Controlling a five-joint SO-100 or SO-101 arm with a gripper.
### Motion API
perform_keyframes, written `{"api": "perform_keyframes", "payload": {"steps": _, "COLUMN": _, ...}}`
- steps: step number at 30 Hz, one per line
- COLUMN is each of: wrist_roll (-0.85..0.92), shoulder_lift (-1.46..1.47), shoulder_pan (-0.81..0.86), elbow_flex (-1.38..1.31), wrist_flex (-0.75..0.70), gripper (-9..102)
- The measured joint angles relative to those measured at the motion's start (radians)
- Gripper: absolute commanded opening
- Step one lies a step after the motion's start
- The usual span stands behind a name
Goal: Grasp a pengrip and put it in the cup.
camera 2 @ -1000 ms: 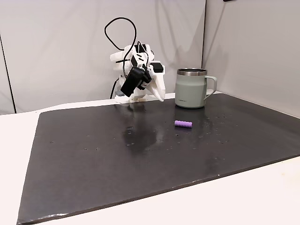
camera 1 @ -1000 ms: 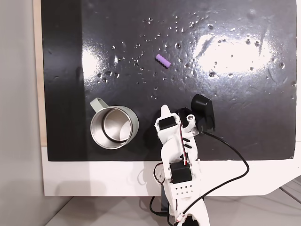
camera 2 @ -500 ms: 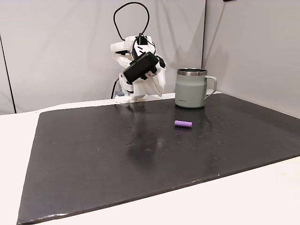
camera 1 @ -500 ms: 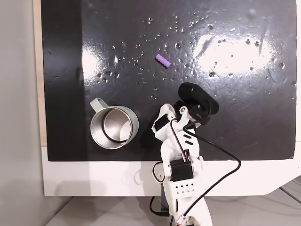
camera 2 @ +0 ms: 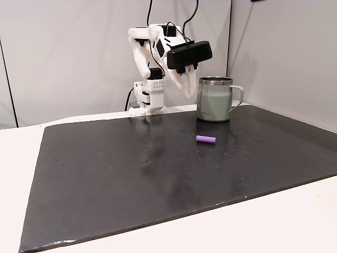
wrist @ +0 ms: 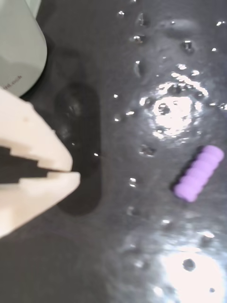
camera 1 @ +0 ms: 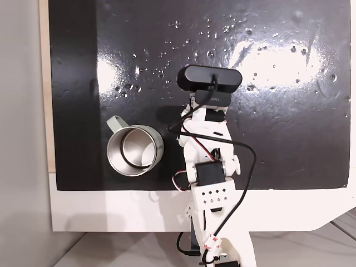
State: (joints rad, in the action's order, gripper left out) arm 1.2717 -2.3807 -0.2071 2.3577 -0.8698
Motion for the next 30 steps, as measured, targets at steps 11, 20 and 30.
{"api": "perform_keyframes", "payload": {"steps": 11, "wrist_roll": 0.379, "shoulder_lift": 0.305, "shoulder_pan": 0.028, "elbow_flex": -0.230, "wrist_flex": 0.037, "gripper": 13}}
{"api": "perform_keyframes", "payload": {"steps": 20, "wrist_roll": 0.545, "shoulder_lift": 0.502, "shoulder_pan": 0.029, "elbow_flex": -0.302, "wrist_flex": 0.074, "gripper": 18}}
{"api": "perform_keyframes", "payload": {"steps": 30, "wrist_roll": 0.615, "shoulder_lift": 0.742, "shoulder_pan": 0.031, "elbow_flex": -0.419, "wrist_flex": 0.075, "gripper": 24}}
